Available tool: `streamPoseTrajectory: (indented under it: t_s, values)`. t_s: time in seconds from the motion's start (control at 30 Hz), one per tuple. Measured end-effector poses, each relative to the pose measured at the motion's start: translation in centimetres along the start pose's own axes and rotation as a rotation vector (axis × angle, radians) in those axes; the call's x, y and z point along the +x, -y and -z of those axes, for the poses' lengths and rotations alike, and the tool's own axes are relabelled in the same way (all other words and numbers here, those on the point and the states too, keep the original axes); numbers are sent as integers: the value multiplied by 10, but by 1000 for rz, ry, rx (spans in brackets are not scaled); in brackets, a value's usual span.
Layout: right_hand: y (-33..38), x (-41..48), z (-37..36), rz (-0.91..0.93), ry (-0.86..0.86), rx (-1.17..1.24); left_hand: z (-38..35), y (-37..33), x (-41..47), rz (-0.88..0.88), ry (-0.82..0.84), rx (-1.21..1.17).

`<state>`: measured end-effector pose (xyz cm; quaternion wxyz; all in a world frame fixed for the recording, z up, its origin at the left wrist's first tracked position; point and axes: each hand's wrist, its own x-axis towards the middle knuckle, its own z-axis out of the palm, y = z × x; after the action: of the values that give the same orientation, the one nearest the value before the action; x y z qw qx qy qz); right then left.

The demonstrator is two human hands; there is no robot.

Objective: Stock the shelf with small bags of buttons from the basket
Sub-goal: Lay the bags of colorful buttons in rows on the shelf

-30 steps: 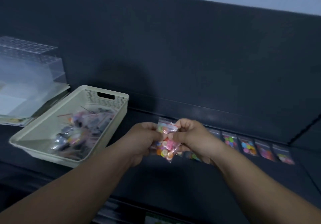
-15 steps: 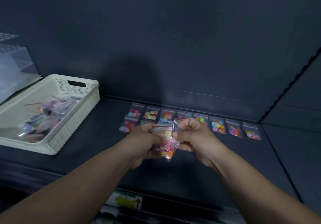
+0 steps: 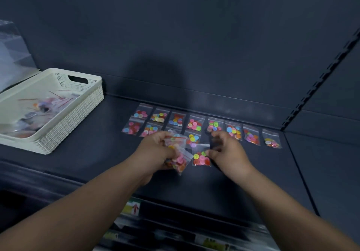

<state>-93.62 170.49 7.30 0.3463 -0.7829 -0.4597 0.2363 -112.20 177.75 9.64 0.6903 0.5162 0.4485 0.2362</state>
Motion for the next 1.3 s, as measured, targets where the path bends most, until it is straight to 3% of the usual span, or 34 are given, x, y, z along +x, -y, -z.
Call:
streamPoseTrajectory:
  t_s: [0.13,0.23,0.33,0.67,1.17,1.3]
  values:
    - [-8,-14,5,283,-61,-328,5,-1,-2,-5,-11,-14]
    - [-14,-26,1,439,122,-481,12,-2,-2,-3,-24,-25]
    - [-20,-31,1,423,207,-601,17,-3,-2,-1,-35,-20]
    - [-33,-32,20,334,167,-686,7,-14,2,-18,8,15]
    - [-30,-8,30,412,226,-661,-1,-17,2,-17,21,42]
    - [-17,-9,14,517,240,-720,6,-19,3,-21,-14,30]
